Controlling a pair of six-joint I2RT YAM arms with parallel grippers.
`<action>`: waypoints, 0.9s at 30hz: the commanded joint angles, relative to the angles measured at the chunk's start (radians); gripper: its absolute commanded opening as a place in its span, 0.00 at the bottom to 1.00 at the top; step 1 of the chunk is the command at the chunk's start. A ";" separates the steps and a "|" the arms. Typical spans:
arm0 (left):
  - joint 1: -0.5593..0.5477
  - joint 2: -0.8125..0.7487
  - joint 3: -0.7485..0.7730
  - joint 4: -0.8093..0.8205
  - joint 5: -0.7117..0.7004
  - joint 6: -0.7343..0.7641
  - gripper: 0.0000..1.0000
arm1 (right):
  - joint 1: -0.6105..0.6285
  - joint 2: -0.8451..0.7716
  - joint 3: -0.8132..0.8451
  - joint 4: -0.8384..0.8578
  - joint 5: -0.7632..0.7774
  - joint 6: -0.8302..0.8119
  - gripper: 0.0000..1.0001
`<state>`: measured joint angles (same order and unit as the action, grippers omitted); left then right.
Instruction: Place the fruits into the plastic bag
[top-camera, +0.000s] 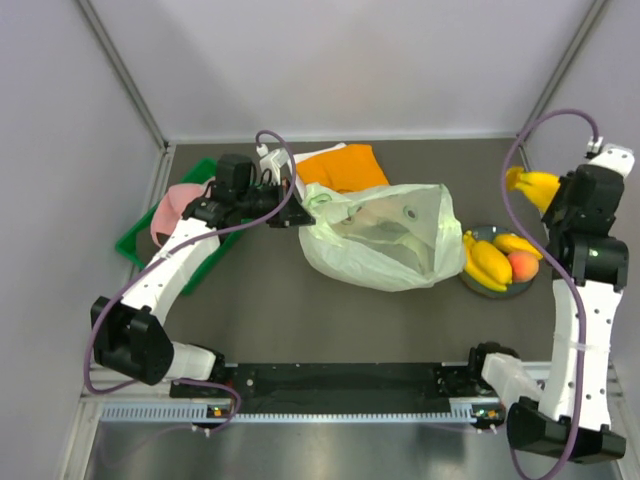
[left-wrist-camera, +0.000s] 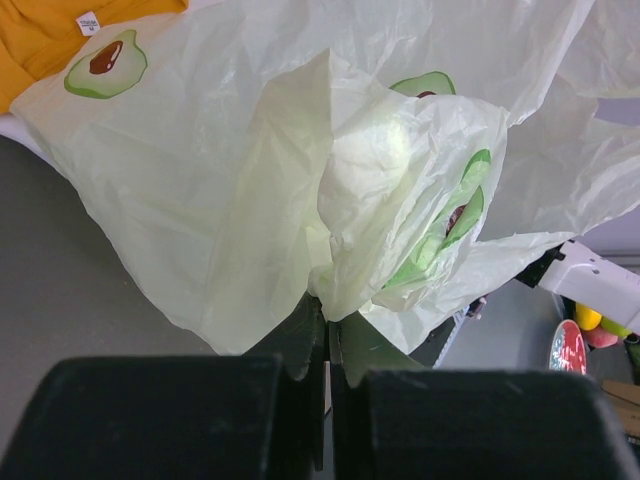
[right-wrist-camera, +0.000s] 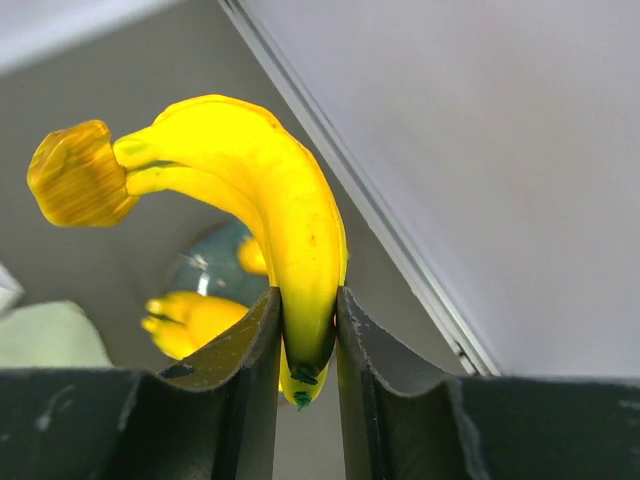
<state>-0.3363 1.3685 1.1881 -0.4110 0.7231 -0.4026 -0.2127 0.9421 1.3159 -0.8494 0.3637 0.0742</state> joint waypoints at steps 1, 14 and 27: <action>0.003 0.007 -0.004 0.044 0.027 -0.004 0.00 | -0.014 -0.058 0.136 0.010 -0.100 0.064 0.00; 0.003 0.014 -0.008 0.055 0.041 -0.018 0.00 | 0.058 -0.131 0.163 0.209 -0.655 0.348 0.00; 0.003 0.015 -0.005 0.046 0.018 -0.007 0.00 | 0.720 0.047 0.210 0.240 -0.373 0.326 0.00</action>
<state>-0.3363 1.3838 1.1824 -0.4034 0.7425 -0.4179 0.3435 0.9375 1.4937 -0.6697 -0.1276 0.4046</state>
